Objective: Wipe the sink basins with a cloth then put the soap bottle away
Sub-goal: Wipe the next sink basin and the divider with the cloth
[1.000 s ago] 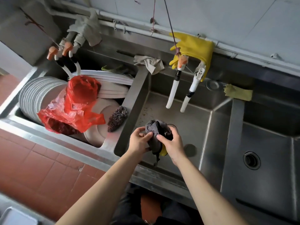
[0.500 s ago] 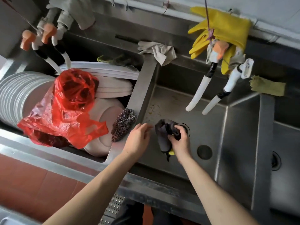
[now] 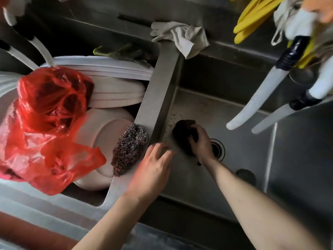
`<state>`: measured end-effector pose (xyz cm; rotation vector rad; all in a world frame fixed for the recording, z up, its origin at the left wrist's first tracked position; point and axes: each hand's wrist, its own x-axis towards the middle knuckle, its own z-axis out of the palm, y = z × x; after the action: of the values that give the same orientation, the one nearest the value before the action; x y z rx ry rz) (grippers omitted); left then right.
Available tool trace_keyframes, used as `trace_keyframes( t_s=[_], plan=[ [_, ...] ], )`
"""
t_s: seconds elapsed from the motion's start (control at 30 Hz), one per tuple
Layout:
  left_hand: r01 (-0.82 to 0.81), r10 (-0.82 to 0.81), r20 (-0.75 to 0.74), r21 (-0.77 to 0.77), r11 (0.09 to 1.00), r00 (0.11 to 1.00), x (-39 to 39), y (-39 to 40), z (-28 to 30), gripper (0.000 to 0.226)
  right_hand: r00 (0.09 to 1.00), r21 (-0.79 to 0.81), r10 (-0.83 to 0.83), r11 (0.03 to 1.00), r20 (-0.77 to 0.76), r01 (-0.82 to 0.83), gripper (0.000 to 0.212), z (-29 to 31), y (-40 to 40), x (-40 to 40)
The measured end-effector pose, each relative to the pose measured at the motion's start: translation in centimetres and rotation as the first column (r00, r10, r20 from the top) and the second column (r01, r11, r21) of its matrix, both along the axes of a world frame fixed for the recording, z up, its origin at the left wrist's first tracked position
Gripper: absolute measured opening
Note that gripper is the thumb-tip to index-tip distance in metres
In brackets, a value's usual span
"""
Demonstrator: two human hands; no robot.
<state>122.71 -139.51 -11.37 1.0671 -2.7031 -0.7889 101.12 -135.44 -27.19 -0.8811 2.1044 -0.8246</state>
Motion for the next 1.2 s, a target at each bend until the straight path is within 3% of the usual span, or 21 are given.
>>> trace_keyframes(
  t_s=[0.1, 0.17, 0.23, 0.37, 0.47, 0.67, 0.83, 1.0, 1.2],
  plan=[
    [0.098, -0.095, 0.046, -0.048, 0.994, 0.994, 0.6, -0.3, -0.2, 0.024, 0.969, 0.146, 0.139, 0.983, -0.203, -0.110, 0.057, -2.1, -0.5, -0.4],
    [0.179, -0.175, 0.060, -0.072, 0.981, 0.983, 1.3, -0.6, -0.3, 0.024, 0.922, 0.149, 0.164, 0.982, -0.350, -0.118, 0.069, -2.5, -0.5, -0.4],
    [0.232, -0.227, 0.070, -0.080, 0.969, 0.971, 1.9, -0.8, -0.4, 0.028, 0.860, 0.112, 0.211, 0.977, -0.466, -0.179, 0.065, -2.7, -0.3, 0.0],
    [0.274, -0.267, 0.071, -0.125, 0.953, 0.961, 2.3, -1.0, -0.8, 0.023, 0.755, 0.244, 0.422, 0.906, -0.502, -0.345, 0.071, -5.1, -0.8, 0.9],
    [0.273, -0.263, 0.088, -0.137, 0.952, 0.961, 2.2, -0.9, -0.9, 0.024, 0.759, 0.301, 0.446, 0.892, -0.475, -0.336, 0.072, -6.8, -1.2, 0.7],
    [0.314, -0.290, 0.167, -0.140, 0.939, 0.942, 2.0, -0.7, -1.0, 0.022, 0.770, 0.207, 0.388, 0.922, -0.506, -0.328, 0.056, -7.7, -1.1, 0.2],
    [0.344, -0.321, 0.180, -0.110, 0.933, 0.930, 2.1, -0.9, -0.6, 0.025, 0.800, 0.040, 0.268, 0.955, -0.536, -0.293, 0.051, -7.6, -0.3, -0.1],
    [0.443, -0.417, 0.193, -0.124, 0.888, 0.888, 2.9, -1.5, -0.5, 0.033, 0.873, -0.162, 0.047, 0.976, -0.486, -0.143, 0.053, -6.8, -1.8, -2.5],
    [0.426, -0.394, 0.211, -0.139, 0.894, 0.895, 2.5, -1.0, -0.6, 0.026, 0.905, -0.210, -0.111, 0.977, -0.412, 0.024, 0.063, -6.7, -6.9, -7.0]
  ],
)
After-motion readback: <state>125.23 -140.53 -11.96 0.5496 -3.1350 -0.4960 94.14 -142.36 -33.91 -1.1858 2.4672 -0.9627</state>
